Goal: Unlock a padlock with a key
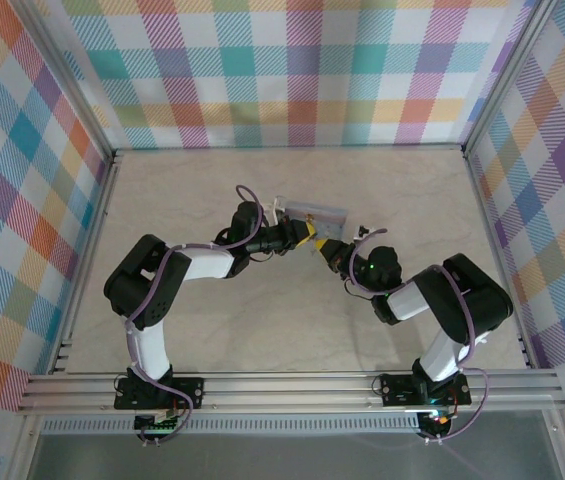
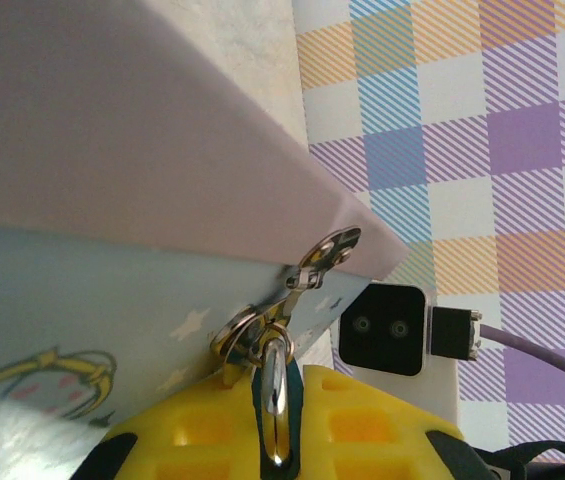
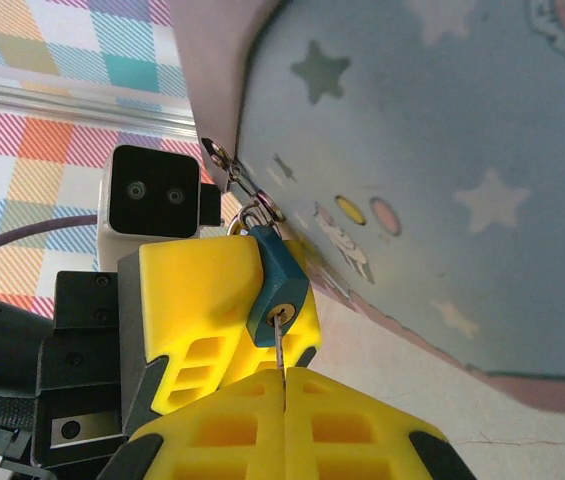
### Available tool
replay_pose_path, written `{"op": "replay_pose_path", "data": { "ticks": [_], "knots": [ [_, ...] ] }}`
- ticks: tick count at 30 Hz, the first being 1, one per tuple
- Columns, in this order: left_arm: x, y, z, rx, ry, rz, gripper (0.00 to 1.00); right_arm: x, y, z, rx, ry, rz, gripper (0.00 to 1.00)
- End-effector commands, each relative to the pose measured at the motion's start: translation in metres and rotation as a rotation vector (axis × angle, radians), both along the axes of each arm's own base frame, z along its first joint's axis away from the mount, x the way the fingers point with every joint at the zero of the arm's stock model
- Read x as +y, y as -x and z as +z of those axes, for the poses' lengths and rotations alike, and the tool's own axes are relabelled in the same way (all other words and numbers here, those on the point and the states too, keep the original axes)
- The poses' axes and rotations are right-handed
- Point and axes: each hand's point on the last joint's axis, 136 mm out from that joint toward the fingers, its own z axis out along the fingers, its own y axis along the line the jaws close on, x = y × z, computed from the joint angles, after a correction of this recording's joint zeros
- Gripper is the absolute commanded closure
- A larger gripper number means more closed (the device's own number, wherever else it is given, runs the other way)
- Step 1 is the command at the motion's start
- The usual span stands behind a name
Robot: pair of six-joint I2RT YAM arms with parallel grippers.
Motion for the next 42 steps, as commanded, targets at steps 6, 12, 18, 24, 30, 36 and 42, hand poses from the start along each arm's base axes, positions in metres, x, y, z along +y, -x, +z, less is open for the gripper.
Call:
{"op": "replay_pose_path", "data": {
  "ticks": [6, 12, 18, 24, 30, 36, 42],
  "knots": [
    [-0.014, 0.021, 0.013, -0.025, 0.059, -0.104, 0.92, 0.003, -0.013, 0.021, -0.050, -0.070, 0.002, 1.00],
    [-0.014, 0.022, 0.012, -0.020, 0.063, -0.109, 0.95, 0.000, -0.017, 0.012, -0.041, -0.050, -0.008, 1.00],
    [-0.014, 0.025, 0.011, -0.015, 0.074, -0.119, 0.97, -0.007, -0.023, 0.012, -0.049, -0.045, 0.012, 1.00],
    [-0.014, 0.026, 0.013, -0.019, 0.082, -0.123, 0.99, -0.008, -0.029, 0.015, -0.039, -0.068, 0.061, 1.00],
    [-0.014, 0.026, 0.013, -0.020, 0.084, -0.125, 0.99, -0.002, -0.029, 0.012, -0.015, -0.084, 0.120, 1.00],
    [-0.015, 0.027, 0.015, -0.023, 0.089, -0.131, 1.00, -0.009, -0.031, 0.001, 0.012, -0.073, 0.110, 1.00],
    [-0.015, 0.027, 0.013, -0.019, 0.085, -0.133, 1.00, -0.020, -0.035, 0.007, -0.011, -0.071, 0.092, 1.00]
  ]
}}
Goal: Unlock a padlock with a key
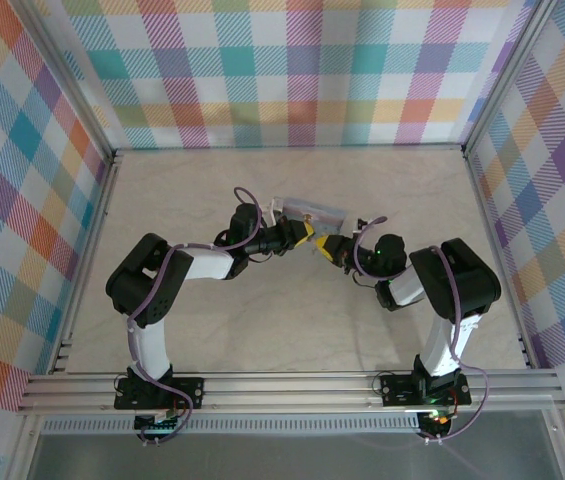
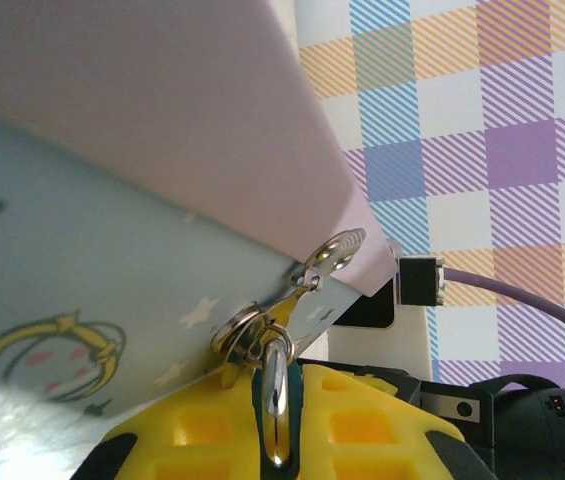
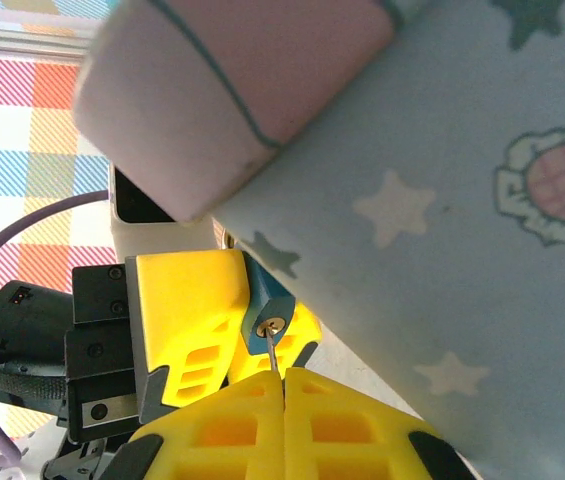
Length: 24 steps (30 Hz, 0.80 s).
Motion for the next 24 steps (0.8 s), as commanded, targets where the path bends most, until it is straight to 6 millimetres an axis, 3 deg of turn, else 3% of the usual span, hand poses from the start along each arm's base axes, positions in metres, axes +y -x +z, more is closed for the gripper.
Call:
{"op": "replay_pose_path", "data": {
  "ticks": [1, 24],
  "knots": [
    [-0.019, 0.031, 0.019, -0.030, 0.069, -0.155, 1.00, -0.014, -0.021, 0.015, -0.060, -0.013, -0.081, 1.00],
    [-0.019, 0.028, 0.023, -0.040, 0.095, -0.140, 1.00, -0.003, -0.023, -0.001, 0.091, -0.075, -0.070, 1.00]
  ]
}}
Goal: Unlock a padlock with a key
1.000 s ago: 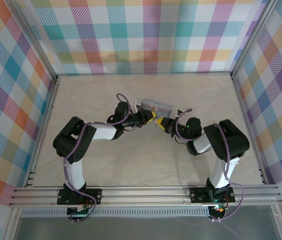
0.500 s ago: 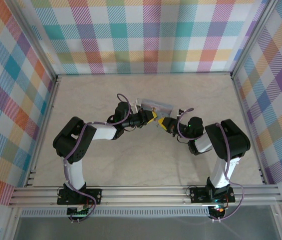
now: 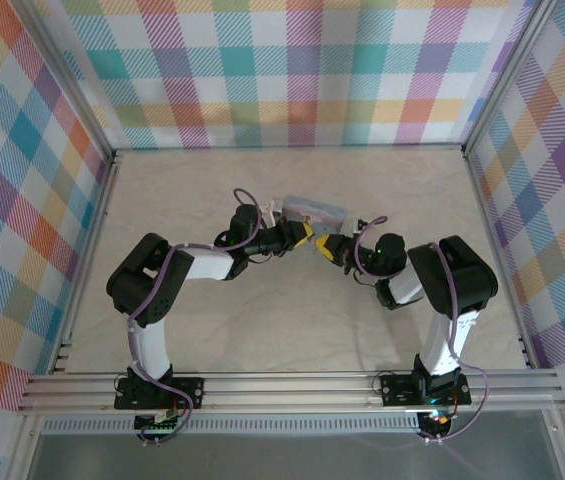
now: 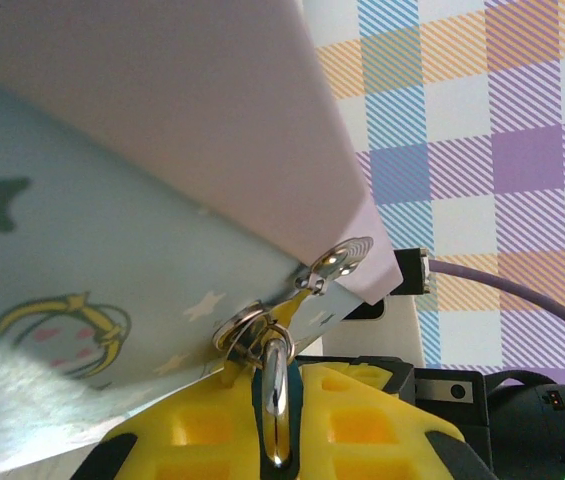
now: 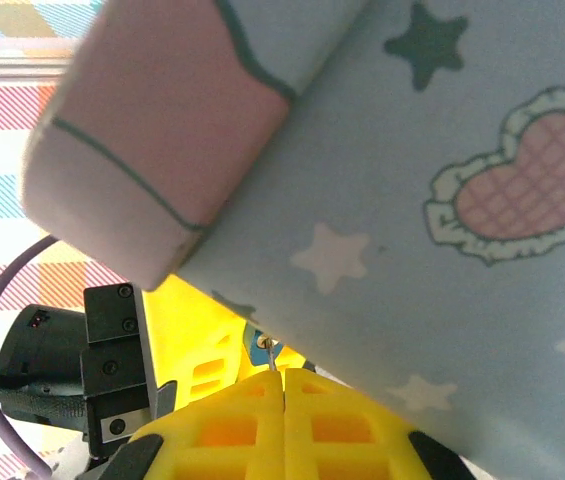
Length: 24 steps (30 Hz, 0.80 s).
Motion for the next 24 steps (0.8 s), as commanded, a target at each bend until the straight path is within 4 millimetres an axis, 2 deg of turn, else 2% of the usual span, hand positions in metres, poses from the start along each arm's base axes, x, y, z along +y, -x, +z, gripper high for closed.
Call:
{"op": "replay_pose_path", "data": {
  "ticks": [1, 7, 12, 16, 24],
  "knots": [
    [-0.020, 0.029, 0.027, -0.057, 0.097, -0.150, 1.00, -0.001, -0.019, 0.002, 0.011, -0.021, -0.067, 1.00],
    [-0.022, 0.028, 0.029, -0.058, 0.116, -0.154, 1.00, 0.013, -0.015, 0.006, -0.046, 0.001, -0.037, 1.00],
    [-0.021, 0.029, 0.030, -0.060, 0.125, -0.154, 1.00, 0.017, -0.015, 0.007, -0.054, 0.004, -0.044, 1.00],
    [-0.022, 0.030, 0.031, -0.061, 0.129, -0.161, 1.00, 0.015, -0.019, 0.016, -0.082, 0.002, -0.072, 1.00],
    [-0.022, 0.034, 0.033, -0.064, 0.136, -0.177, 1.00, 0.024, -0.028, 0.039, -0.129, -0.037, -0.044, 1.00]
  ]
}}
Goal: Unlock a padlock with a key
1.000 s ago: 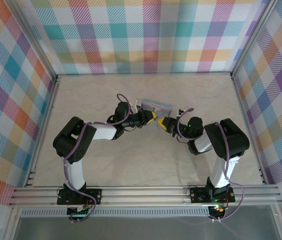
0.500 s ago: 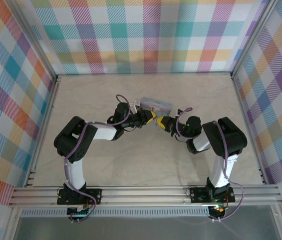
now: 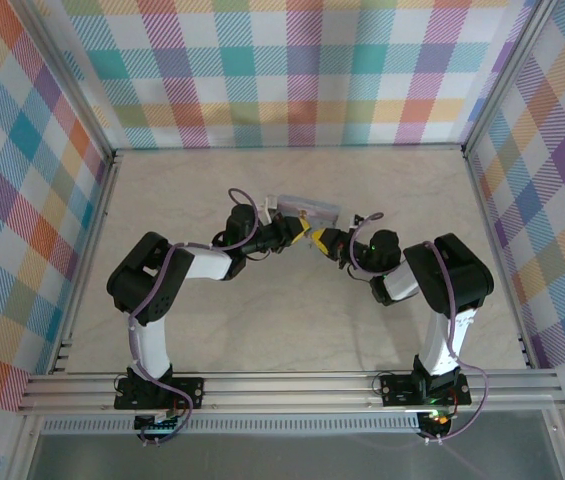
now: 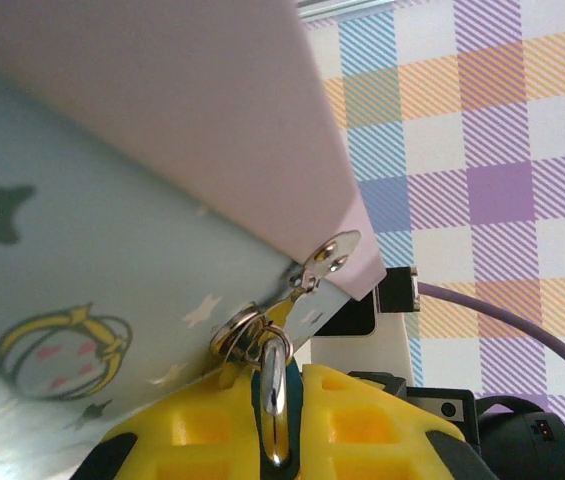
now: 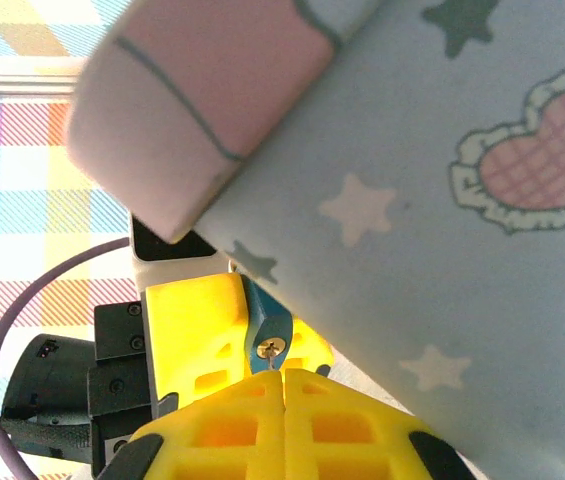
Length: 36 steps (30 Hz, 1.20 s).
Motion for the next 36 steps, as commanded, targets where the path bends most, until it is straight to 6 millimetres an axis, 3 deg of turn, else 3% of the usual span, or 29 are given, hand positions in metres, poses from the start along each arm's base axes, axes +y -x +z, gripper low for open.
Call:
{"op": "replay_pose_path", "data": {
  "ticks": [1, 4, 11, 18, 21, 27, 34, 36],
  "knots": [
    [-0.030, 0.046, 0.026, -0.060, 0.088, -0.229, 1.00, 0.010, -0.016, 0.033, -0.118, -0.027, -0.018, 1.00],
    [-0.030, 0.047, 0.028, -0.064, 0.097, -0.233, 1.00, 0.010, -0.015, 0.039, -0.153, -0.019, -0.018, 1.00],
    [-0.033, 0.047, 0.034, -0.072, 0.131, -0.251, 1.00, 0.014, -0.014, 0.027, -0.196, 0.031, 0.012, 0.98],
    [-0.035, 0.051, 0.035, -0.070, 0.152, -0.271, 1.00, 0.019, -0.014, 0.053, -0.294, 0.024, 0.050, 0.97],
    [-0.037, 0.051, 0.036, -0.073, 0.155, -0.274, 1.00, 0.021, -0.019, 0.054, -0.247, -0.011, 0.060, 0.98],
    [-0.037, 0.050, 0.039, -0.076, 0.156, -0.274, 1.00, 0.023, -0.029, 0.035, -0.051, -0.090, 0.045, 0.99],
    [-0.038, 0.051, 0.036, -0.073, 0.154, -0.279, 1.00, 0.025, -0.024, 0.056, -0.104, -0.102, 0.088, 0.96],
    [-0.039, 0.052, 0.038, -0.077, 0.162, -0.285, 1.00, 0.027, -0.025, 0.053, -0.103, -0.099, 0.092, 0.95]
  ]
}}
